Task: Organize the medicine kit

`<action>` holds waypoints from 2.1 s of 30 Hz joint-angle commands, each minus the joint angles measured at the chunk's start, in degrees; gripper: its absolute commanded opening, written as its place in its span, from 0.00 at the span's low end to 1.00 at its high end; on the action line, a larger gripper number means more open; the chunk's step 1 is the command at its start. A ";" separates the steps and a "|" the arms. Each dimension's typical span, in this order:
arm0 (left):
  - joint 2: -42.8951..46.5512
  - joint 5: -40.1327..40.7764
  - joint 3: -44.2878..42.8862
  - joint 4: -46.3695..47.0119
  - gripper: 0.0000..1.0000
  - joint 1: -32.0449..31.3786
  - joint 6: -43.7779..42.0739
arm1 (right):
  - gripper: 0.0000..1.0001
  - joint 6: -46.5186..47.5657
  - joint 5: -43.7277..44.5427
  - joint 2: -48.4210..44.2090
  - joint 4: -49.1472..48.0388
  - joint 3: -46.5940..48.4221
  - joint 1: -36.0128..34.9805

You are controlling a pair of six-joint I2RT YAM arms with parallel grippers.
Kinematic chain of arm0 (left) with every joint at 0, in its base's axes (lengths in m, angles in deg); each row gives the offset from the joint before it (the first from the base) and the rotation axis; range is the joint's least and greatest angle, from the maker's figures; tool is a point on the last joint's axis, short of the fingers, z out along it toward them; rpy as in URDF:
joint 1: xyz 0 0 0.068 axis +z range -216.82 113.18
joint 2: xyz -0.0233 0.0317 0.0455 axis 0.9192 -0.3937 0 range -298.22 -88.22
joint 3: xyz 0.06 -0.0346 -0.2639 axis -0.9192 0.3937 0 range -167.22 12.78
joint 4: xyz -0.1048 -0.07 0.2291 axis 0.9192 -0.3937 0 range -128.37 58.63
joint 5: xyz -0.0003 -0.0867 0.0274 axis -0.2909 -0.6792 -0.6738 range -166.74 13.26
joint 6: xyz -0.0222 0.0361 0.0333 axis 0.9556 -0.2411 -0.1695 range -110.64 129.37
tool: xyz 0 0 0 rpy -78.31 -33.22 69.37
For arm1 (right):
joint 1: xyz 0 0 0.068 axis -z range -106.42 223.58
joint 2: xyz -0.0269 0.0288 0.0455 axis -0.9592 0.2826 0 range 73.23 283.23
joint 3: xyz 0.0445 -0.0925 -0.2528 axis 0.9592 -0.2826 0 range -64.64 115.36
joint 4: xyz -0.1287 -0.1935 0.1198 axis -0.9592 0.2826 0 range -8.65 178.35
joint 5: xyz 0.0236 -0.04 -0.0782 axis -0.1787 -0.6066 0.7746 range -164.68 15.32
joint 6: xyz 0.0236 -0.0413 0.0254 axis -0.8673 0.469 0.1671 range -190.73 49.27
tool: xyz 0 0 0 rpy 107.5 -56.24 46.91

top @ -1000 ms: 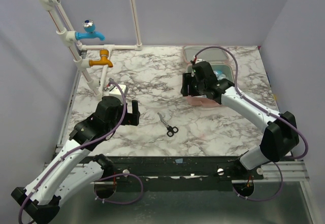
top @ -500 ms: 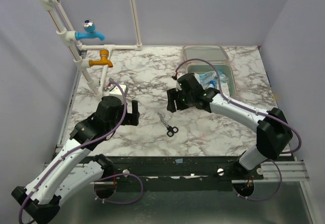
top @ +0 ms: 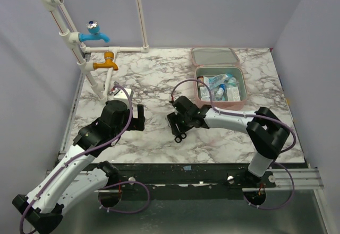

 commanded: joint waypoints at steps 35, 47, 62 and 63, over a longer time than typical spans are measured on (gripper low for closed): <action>0.06 1.57 -0.40 -1.31 0.98 0.28 3.40 | 0.22 -0.97 22.51 14.24 -2.72 7.32 -10.56; 0.21 -1.82 0.56 -0.19 0.99 0.28 5.24 | 0.01 -3.46 18.74 10.11 -2.73 1.23 -11.39; 2.33 -4.50 2.29 1.00 0.98 0.28 7.29 | 0.01 -16.67 17.53 2.59 4.44 -4.32 -16.41; 2.43 -4.63 2.34 1.06 0.99 0.28 7.38 | 0.01 -17.84 17.64 2.32 4.63 -4.60 -16.85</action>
